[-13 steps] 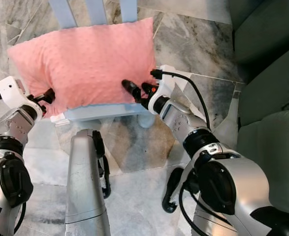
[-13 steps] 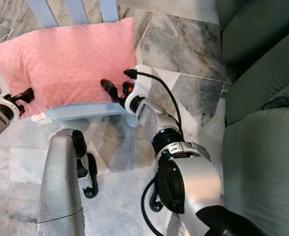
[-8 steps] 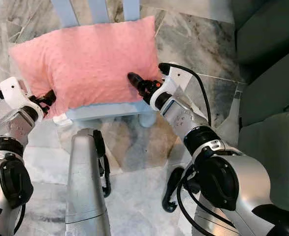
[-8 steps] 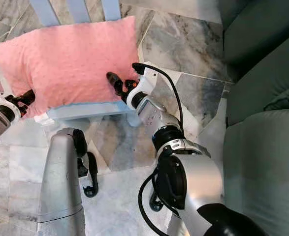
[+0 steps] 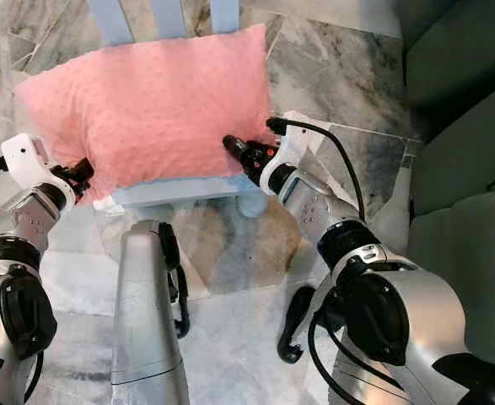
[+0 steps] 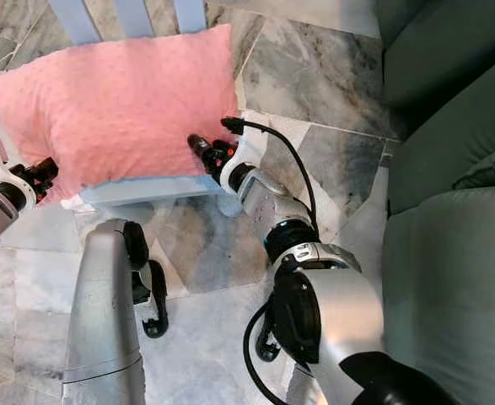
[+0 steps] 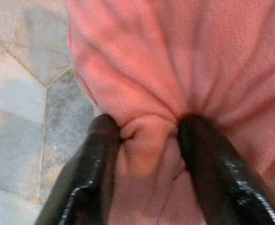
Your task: Move the pillow to the sofa
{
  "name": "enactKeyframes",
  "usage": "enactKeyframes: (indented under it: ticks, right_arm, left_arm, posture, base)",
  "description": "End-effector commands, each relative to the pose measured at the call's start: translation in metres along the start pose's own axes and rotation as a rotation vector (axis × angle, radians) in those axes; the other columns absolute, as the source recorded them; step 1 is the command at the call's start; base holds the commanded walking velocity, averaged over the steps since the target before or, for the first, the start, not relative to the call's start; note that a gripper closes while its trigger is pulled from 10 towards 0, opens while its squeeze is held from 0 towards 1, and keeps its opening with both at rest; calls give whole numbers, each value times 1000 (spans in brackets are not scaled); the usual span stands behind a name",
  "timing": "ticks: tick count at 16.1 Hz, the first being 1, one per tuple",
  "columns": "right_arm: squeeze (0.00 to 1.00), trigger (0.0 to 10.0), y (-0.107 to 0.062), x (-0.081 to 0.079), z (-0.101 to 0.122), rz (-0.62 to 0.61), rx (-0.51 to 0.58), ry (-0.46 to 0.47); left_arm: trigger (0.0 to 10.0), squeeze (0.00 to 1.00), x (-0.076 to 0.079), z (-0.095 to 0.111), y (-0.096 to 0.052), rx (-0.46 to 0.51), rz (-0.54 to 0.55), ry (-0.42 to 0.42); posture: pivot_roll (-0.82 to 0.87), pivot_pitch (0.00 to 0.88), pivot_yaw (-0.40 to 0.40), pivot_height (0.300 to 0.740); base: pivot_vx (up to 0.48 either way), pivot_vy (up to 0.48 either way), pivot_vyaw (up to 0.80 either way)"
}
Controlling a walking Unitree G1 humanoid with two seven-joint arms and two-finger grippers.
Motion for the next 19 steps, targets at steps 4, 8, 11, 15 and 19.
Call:
enactKeyframes:
  ticks: [4, 8, 11, 15, 19]
  right_arm:
    - [0, 0, -4, -1, -30, 5, -109, -211]
    - [0, 0, -3, -8, -16, 52, -30, -361]
    - [1000, 10000, -8, 10, 10, -32, 73, -460]
    - [1000, 10000, -23, 46, 18, -133, 81, -443]
    - [1000, 10000, -30, 59, 8, -158, 45, -465]
  left_arm:
    - [0, 0, -15, -34, -3, -107, 22, -2]
    - [0, 0, -17, -35, -4, -108, 28, 0]
    - [0, 0, -18, -35, -5, -110, 27, 4]
    - [0, 0, -18, -33, -5, -110, 24, 7]
    - [0, 0, -17, -31, -5, -113, 23, 25]
  posture:
    - [70, 677, -31, 489]
    - [63, 673, -35, 489]
    - [59, 668, -38, 489]
    - [70, 665, -32, 489]
    - [89, 670, -19, 489]
  base:
    - [0, 0, 0]
    - [0, 0, 0]
    - [0, 0, 0]
    - [0, 0, 0]
    - [0, 0, 0]
Point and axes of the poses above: a point about 5 cm out from each wrist's last joint towards the gripper, its own y axis pointing out of the wrist towards the gripper, its own z axis along the axis of the wrist's last joint, x = y × z, the point moved 5 cm from there along y, pointing out of the wrist towards the gripper, and after that the axes turned 14 degrees about -y, right-handed, at the moved point
